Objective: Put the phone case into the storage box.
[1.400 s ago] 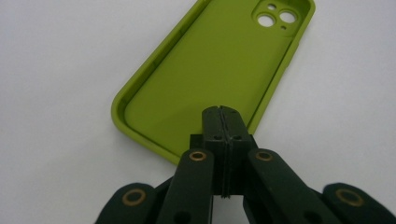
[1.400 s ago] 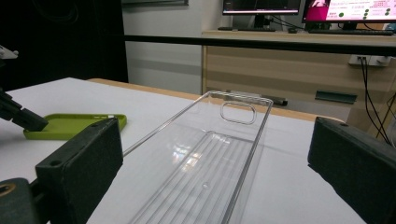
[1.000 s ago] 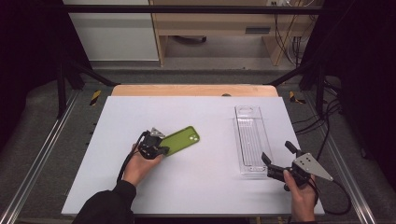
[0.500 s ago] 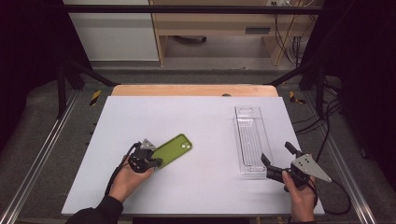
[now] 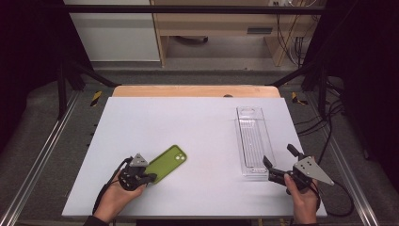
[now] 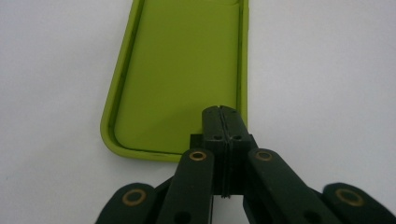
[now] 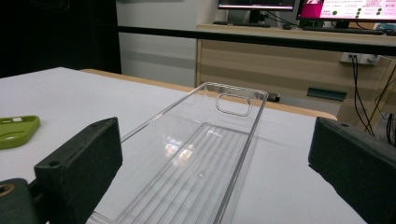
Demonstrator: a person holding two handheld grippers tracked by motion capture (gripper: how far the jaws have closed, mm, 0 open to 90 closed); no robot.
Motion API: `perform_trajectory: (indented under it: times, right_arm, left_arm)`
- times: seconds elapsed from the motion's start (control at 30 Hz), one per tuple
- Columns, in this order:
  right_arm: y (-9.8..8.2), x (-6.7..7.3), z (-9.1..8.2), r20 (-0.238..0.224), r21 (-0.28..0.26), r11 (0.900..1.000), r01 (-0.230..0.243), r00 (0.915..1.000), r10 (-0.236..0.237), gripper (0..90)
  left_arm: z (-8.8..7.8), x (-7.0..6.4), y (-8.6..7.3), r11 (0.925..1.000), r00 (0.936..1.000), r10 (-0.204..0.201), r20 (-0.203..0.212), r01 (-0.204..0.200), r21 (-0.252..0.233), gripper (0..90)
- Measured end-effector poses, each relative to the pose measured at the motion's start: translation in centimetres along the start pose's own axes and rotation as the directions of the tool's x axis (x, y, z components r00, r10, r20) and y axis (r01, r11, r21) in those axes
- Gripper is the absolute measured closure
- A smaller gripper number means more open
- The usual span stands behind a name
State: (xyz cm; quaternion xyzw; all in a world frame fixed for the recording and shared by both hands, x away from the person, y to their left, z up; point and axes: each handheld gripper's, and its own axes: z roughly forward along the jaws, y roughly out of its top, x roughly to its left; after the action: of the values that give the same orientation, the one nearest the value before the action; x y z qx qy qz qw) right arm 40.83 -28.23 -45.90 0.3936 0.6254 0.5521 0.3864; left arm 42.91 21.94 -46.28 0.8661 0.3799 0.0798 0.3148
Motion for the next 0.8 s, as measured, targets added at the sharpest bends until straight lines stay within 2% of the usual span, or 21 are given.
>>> perform_trajectory:
  times: [0.23,0.43,0.6,0.8]
  right_arm:
    - [-0.1,0.2,0.1,-0.002,0.010,1.000,0.010,0.9999,-0.010,3.2]
    - [0.0,0.1,-0.1,0.001,0.006,1.000,0.008,1.0000,-0.008,3.2]
    - [0.0,0.1,-0.2,0.003,-0.004,1.000,0.001,1.0000,-0.001,3.1]
    - [0.0,-0.1,-0.3,-0.002,-0.009,1.000,-0.008,1.0000,0.008,3.1]
  left_arm:
    - [-1.0,-0.3,-1.3,0.9998,0.9999,0.017,0.002,-0.017,0.014,90.0]
    - [-1.8,-0.3,-2.3,0.9999,0.9999,0.009,0.011,-0.009,0.014,90.0]
    - [-2.0,-0.6,-2.4,0.9996,0.9999,0.014,-0.003,-0.014,0.024,90.0]
    - [-2.0,-0.6,-2.5,0.9998,1.0000,0.002,-0.006,-0.002,0.018,90.0]
